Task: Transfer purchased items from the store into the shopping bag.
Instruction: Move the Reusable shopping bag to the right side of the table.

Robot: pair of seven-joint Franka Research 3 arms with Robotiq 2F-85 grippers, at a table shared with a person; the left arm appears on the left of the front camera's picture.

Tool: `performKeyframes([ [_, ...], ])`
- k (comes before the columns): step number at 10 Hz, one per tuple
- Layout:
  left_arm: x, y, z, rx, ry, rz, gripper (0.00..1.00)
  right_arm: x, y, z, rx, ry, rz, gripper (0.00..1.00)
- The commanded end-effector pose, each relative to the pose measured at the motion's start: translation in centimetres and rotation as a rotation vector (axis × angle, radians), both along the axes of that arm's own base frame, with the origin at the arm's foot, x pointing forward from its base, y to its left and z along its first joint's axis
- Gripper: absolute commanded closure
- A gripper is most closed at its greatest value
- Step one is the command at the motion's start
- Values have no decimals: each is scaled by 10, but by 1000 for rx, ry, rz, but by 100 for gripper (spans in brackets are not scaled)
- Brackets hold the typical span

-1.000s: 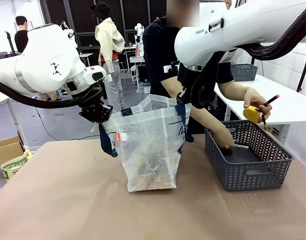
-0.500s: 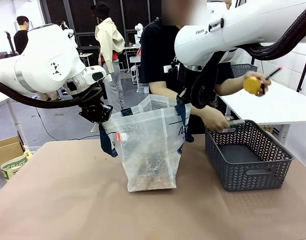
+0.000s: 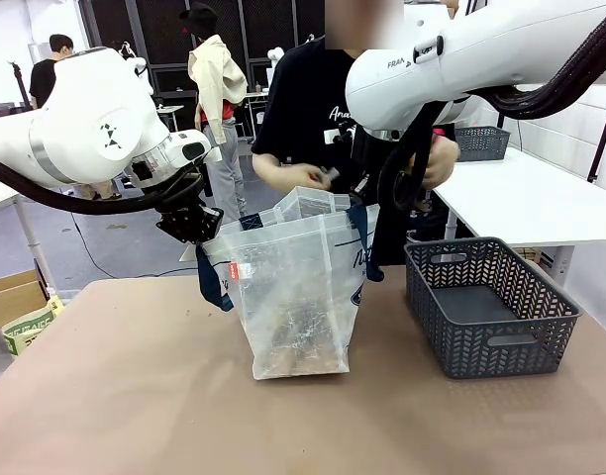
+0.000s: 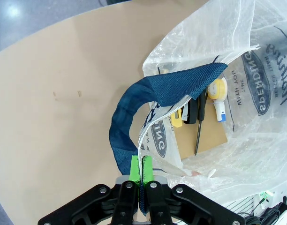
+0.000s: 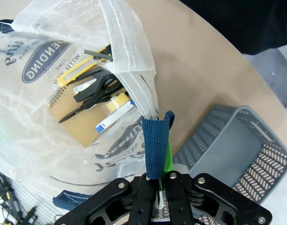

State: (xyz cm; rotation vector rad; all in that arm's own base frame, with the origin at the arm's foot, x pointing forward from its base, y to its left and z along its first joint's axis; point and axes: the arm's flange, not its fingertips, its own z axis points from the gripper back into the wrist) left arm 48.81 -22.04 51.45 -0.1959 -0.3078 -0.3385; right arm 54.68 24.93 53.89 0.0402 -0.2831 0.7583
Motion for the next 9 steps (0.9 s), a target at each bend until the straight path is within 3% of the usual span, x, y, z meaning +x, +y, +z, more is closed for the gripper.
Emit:
performKeyframes([
  [1, 0, 0, 0, 0, -3, 17, 100, 0, -1, -1, 1, 0, -9, 100],
  [9, 0, 0, 0, 0, -3, 17, 100, 0, -1, -1, 1, 0, -9, 100],
])
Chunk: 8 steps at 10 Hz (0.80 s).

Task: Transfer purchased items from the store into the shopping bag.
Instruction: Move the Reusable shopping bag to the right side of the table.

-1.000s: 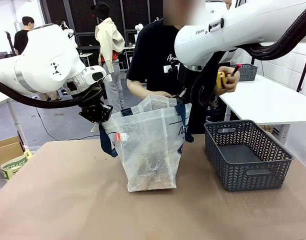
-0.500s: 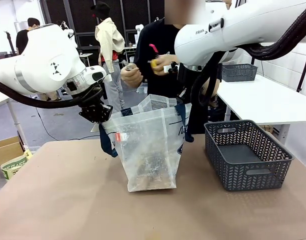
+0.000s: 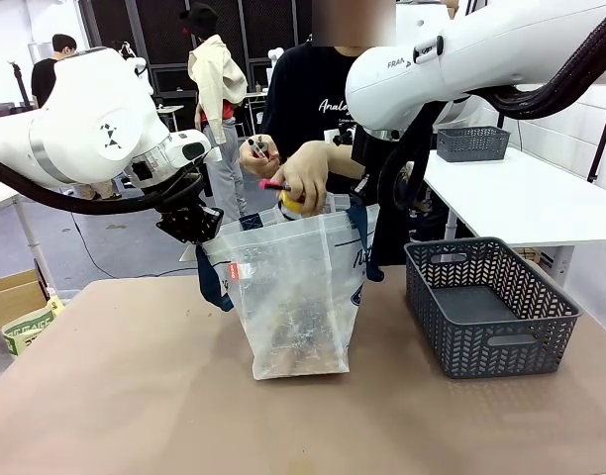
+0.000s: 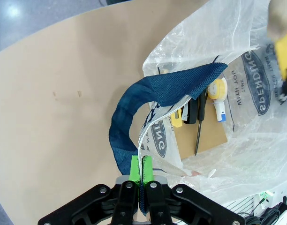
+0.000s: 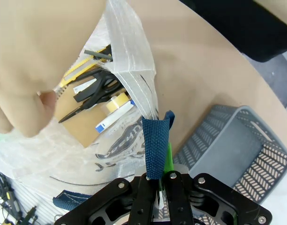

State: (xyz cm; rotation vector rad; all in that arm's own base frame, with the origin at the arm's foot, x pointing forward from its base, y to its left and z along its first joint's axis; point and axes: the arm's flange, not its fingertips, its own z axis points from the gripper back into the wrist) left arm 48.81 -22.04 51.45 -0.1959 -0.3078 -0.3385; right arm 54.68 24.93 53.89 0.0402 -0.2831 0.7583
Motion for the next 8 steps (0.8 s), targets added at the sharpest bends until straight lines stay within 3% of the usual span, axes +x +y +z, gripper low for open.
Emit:
performKeyframes([
  [1, 0, 0, 0, 0, -3, 17, 100, 0, -1, -1, 1, 0, -9, 100],
  [8, 0, 0, 0, 0, -3, 17, 100, 0, -1, -1, 1, 0, -9, 100],
])
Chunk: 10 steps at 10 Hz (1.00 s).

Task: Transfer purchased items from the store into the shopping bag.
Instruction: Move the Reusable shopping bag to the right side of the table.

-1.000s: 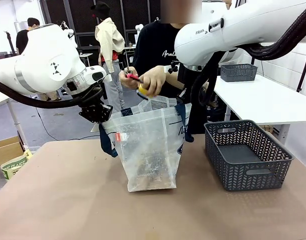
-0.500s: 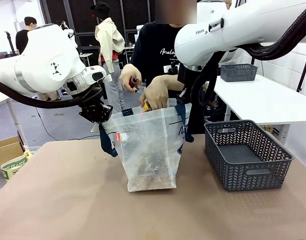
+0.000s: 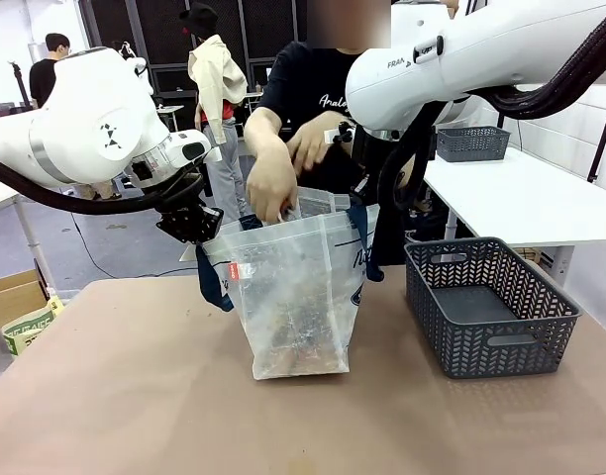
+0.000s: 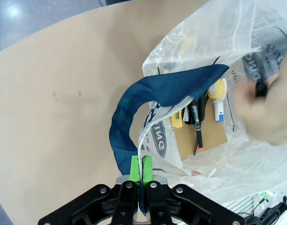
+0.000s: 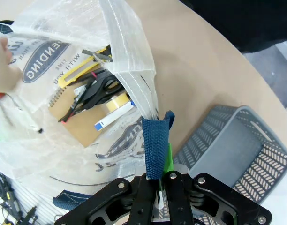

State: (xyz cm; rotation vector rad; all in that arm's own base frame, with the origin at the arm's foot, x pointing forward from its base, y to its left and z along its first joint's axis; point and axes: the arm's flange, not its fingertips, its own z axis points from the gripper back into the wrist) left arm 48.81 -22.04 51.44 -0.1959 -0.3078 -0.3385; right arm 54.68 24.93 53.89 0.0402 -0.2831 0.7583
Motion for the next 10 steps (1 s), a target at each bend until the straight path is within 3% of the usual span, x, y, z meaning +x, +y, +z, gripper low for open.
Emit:
performKeyframes([
  [1, 0, 0, 0, 0, -3, 17, 100, 0, -1, -1, 1, 0, -9, 100],
  [10, 0, 0, 0, 0, -3, 17, 100, 0, -1, -1, 1, 0, -9, 100],
])
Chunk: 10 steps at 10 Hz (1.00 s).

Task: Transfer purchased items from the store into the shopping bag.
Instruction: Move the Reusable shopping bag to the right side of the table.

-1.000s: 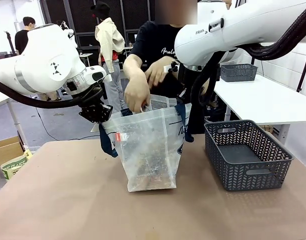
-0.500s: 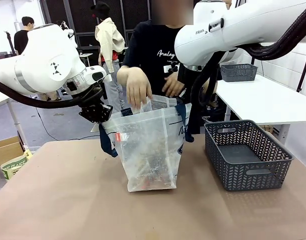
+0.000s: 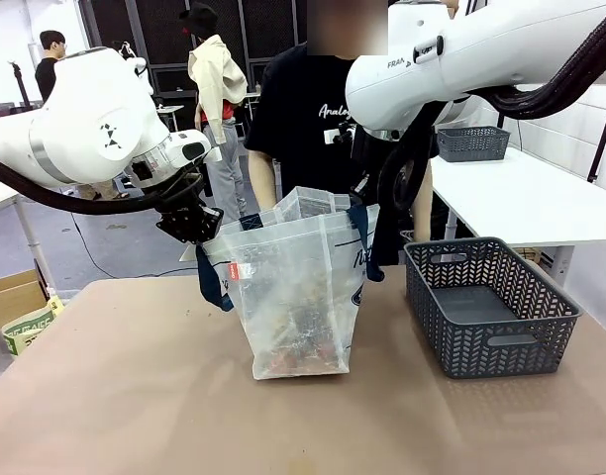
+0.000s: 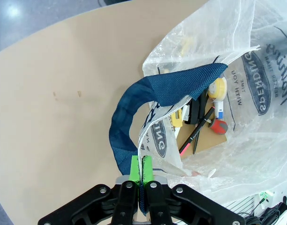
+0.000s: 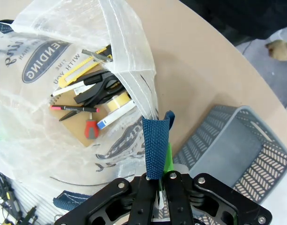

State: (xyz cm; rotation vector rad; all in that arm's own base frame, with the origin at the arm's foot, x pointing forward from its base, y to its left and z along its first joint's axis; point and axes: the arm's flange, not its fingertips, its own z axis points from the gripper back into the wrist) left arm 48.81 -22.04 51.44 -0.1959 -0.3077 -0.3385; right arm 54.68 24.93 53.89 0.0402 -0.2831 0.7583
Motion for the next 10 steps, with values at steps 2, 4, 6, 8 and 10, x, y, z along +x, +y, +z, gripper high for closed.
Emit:
performKeyframes([
  [2, 0, 0, 0, 0, -3, 17, 100, 0, -1, -1, 1, 0, -9, 100],
  [4, 0, 0, 0, 0, -3, 17, 100, 0, -1, -1, 1, 0, -9, 100],
  [6, 0, 0, 0, 0, -3, 17, 100, 0, -1, -1, 1, 0, -9, 100],
  [8, 0, 0, 0, 0, -3, 17, 100, 0, -1, -1, 1, 0, -9, 100],
  [10, 0, 0, 0, 0, -3, 17, 100, 0, -1, -1, 1, 0, -9, 100],
])
